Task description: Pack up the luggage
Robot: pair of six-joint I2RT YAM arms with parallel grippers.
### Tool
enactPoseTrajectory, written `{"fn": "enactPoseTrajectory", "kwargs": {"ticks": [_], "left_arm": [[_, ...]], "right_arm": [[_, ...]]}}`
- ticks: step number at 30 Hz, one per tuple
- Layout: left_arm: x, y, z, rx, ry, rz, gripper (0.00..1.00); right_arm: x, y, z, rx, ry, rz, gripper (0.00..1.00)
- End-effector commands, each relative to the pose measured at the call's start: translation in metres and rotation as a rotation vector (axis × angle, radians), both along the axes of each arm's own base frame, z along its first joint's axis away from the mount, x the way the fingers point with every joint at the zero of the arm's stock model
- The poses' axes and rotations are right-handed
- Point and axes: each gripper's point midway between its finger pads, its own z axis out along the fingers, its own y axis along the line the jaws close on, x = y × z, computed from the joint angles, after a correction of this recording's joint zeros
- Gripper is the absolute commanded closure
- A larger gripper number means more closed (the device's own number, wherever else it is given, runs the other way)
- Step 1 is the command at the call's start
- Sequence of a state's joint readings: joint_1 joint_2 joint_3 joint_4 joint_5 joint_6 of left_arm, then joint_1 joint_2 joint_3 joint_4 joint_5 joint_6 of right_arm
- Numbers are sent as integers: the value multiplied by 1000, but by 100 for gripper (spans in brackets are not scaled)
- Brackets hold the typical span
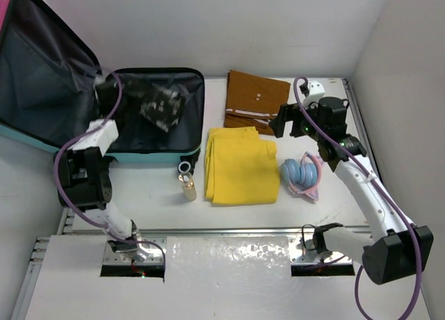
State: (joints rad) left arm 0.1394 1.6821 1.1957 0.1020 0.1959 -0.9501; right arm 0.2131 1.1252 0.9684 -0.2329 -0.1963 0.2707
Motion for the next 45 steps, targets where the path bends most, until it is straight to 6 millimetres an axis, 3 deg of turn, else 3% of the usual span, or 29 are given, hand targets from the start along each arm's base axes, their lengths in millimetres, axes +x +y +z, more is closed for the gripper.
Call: {"fn": "enactPoseTrajectory", "kwargs": {"ticks": [1,2,4,5,7,10,11,12,13,14,15,16,17,18,21,24,25,26,27,29,30,34,41,45], "left_arm": [[-13,15,19,-103,-153,171,100],[-25,16,-7,-114,-99,197,100],[-36,21,-24,-166,-70,260,100],[-48,20,-42,-188,-43,278,100],[-55,21,-52,-189,-25,294,100],[-65,10,-82,-180,115,241,55],[-65,10,-84,-174,145,236,33],[-70,14,-91,-136,191,251,22],[-75,16,-93,-108,266,254,13],[-78,24,-93,-64,309,283,3],[-78,36,-82,15,353,308,2],[-93,39,-95,52,427,312,0],[-80,53,-68,125,407,336,0],[-83,59,-53,166,467,349,0],[-102,73,-36,254,559,387,0],[-126,80,0,292,520,423,0],[-132,82,7,310,509,428,0],[-138,86,15,331,495,441,0],[-148,88,32,340,464,452,0],[-157,90,47,381,430,436,0],[-162,87,63,390,378,426,0],[-169,74,91,476,229,298,0],[-174,49,101,530,126,120,0],[-175,46,98,551,136,80,0]], "right_arm": [[4,15,21,71,-59,48,1],[4,16,22,72,-59,51,1],[4,16,24,68,-59,53,1],[3,16,24,61,-56,58,1],[3,16,25,56,-60,64,1],[7,15,20,33,-35,63,1],[8,15,-1,-4,41,73,1],[12,16,-9,-26,82,79,1],[19,20,-2,-42,85,96,1],[21,22,-34,-108,187,129,1],[28,29,-32,-163,183,132,1],[30,34,-42,-210,210,155,1],[33,46,-65,-288,264,220,1],[36,49,-77,-338,285,237,1],[53,64,-116,-495,299,347,1],[96,57,-148,-664,279,313,1],[109,48,-154,-741,279,289,1],[127,52,-147,-762,251,283,1],[134,49,-177,-809,300,298,1],[156,42,-180,-901,286,278,1],[158,39,-199,-935,315,286,1],[175,36,-202,-978,276,268,1],[184,42,-187,-938,207,289,1],[187,31,-224,-974,339,367,1]]}}
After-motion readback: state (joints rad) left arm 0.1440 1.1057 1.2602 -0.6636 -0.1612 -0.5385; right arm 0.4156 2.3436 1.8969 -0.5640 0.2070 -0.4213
